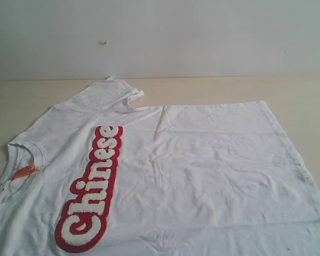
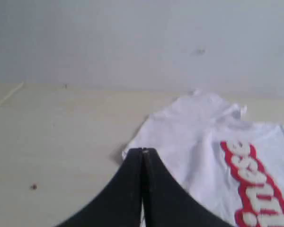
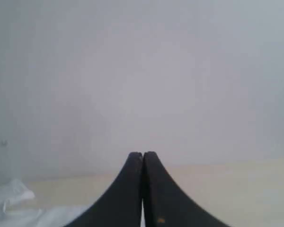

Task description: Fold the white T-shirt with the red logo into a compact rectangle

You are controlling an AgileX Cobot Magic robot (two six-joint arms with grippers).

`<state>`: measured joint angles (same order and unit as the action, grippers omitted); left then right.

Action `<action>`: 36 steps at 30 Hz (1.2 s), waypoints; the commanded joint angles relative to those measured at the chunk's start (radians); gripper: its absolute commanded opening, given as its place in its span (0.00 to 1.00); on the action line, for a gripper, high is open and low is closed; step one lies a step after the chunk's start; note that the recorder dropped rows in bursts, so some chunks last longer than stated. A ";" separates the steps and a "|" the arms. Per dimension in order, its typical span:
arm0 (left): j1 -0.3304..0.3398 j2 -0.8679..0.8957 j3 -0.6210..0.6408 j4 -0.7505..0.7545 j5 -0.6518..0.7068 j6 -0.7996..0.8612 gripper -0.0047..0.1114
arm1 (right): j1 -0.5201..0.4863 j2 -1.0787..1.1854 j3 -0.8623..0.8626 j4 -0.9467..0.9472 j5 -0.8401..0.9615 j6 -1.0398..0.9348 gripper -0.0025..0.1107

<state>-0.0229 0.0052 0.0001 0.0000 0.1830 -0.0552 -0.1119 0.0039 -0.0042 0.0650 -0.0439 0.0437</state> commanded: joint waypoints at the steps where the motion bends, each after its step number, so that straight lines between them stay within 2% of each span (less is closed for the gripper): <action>1: 0.004 -0.005 0.000 0.006 -0.235 -0.008 0.04 | -0.005 -0.004 0.004 0.033 -0.231 0.088 0.02; 6: 0.004 -0.005 0.000 0.015 -0.542 -0.081 0.04 | -0.005 -0.004 0.004 0.029 -0.375 0.249 0.02; 9: 0.004 -0.005 0.000 0.015 -0.707 -0.276 0.04 | -0.005 -0.004 -0.037 -0.015 -0.378 0.331 0.02; 11: 0.004 -0.005 0.000 0.018 -0.747 -0.413 0.04 | -0.005 -0.004 -0.083 -0.065 -0.376 0.377 0.02; 15: 0.004 -0.005 -0.057 0.025 -0.764 -0.507 0.04 | -0.005 -0.004 -0.190 -0.134 -0.369 0.414 0.02; 20: 0.004 0.054 -0.261 0.058 -0.682 -0.547 0.04 | -0.005 0.047 -0.376 -0.147 -0.288 0.411 0.02; 25: 0.004 0.245 -0.522 0.216 -0.560 -0.547 0.04 | -0.005 0.152 -0.565 -0.190 -0.138 0.411 0.02; 28: 0.004 0.384 -0.688 0.339 -0.410 -0.555 0.04 | -0.005 0.241 -0.694 -0.237 0.001 0.411 0.02; 31: 0.004 0.509 -0.810 0.366 -0.215 -0.559 0.04 | -0.005 0.335 -0.804 -0.258 0.160 0.390 0.02; 36: 0.001 0.715 -0.902 0.372 -0.051 -0.548 0.04 | -0.005 0.507 -0.927 -0.229 0.369 0.235 0.02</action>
<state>-0.0229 0.6198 -0.8713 0.3648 0.0190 -0.6032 -0.1119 0.4222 -0.8828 -0.1802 0.1934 0.3674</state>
